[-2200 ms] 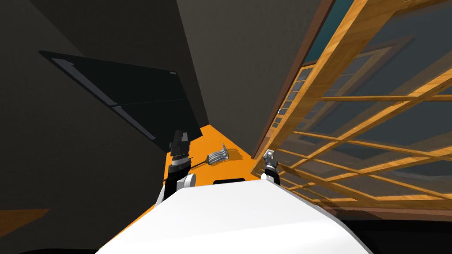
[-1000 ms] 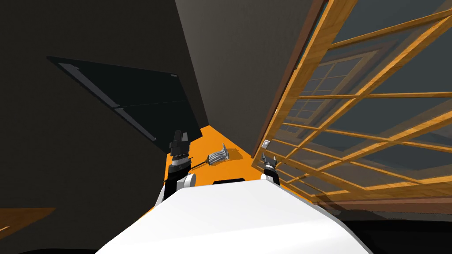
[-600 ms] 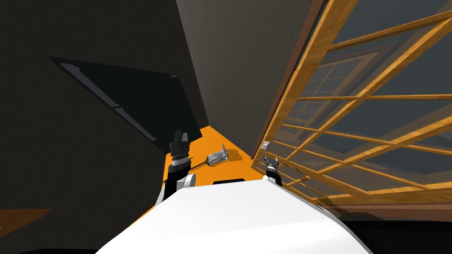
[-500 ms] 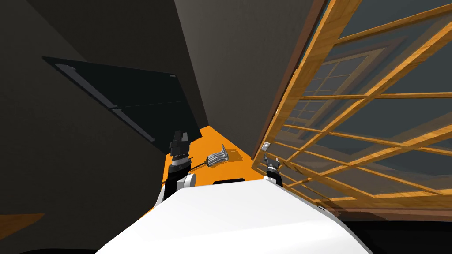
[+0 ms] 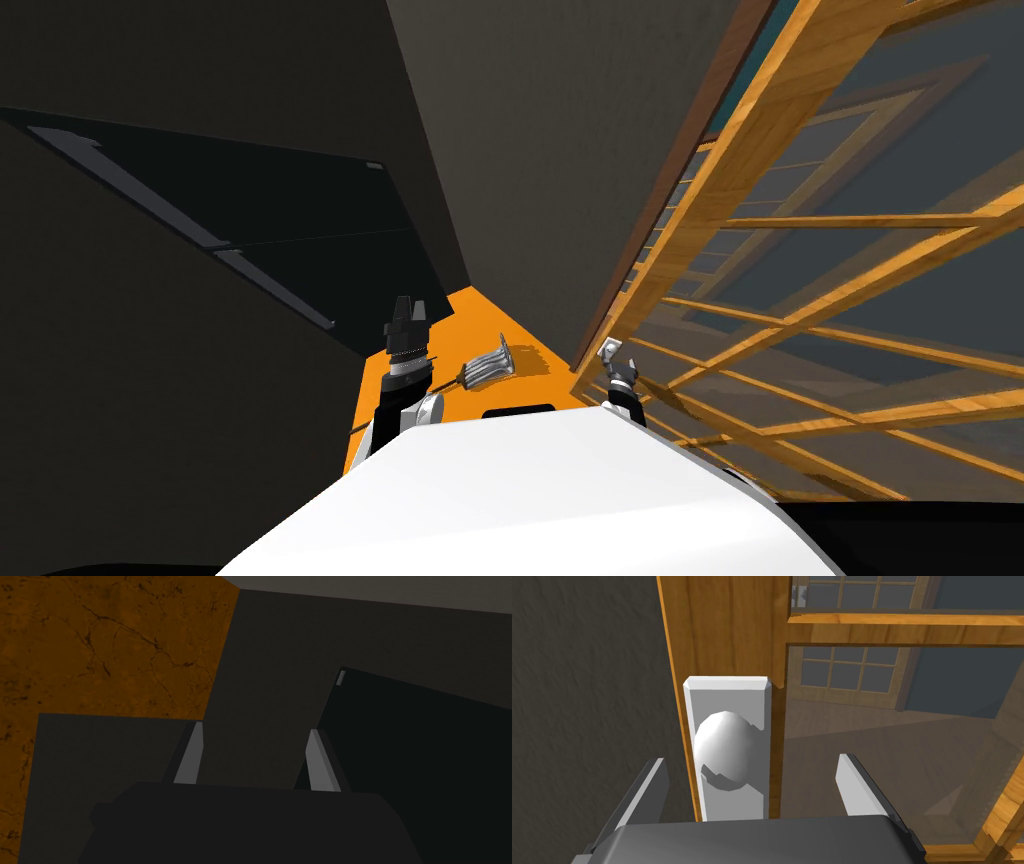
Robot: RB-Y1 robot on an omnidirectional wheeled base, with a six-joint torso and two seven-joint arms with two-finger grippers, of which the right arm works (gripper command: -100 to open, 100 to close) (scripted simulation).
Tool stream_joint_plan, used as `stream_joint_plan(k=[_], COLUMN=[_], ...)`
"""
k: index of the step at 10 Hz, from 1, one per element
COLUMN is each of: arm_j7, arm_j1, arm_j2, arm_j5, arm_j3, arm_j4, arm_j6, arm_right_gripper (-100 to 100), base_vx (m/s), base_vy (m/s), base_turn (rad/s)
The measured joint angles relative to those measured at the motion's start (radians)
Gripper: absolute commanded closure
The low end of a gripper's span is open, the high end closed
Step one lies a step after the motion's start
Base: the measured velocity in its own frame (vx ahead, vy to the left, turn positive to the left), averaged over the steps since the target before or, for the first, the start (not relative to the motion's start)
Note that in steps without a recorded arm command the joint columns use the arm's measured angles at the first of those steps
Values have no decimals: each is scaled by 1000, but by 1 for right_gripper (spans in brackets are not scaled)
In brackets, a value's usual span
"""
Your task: Pull the door open
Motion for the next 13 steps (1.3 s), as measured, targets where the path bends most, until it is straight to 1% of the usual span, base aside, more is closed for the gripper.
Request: stream_joint_plan(k=[1, 2, 7, 10, 13], arm_j7=[-5, -6, -4, -4, -13], arm_j1=[0, -1, 0, -1, -3], arm_j2=[-2, -3, 1, -2, -6], arm_j5=[1, 1, 2, 5, 18], arm_j3=[1, 1, 4, 9, 28], arm_j4=[4, 4, 5, -5, -10], arm_j6=[-2, -3, 2, 6, 13], arm_right_gripper=[-100, 100, 100, 100, 100], base_vx=[118, -20, -21, -156, -255], base_vy=[-21, 1, 6, 38, 74], base_turn=[7, -16, 7, 28, 32])
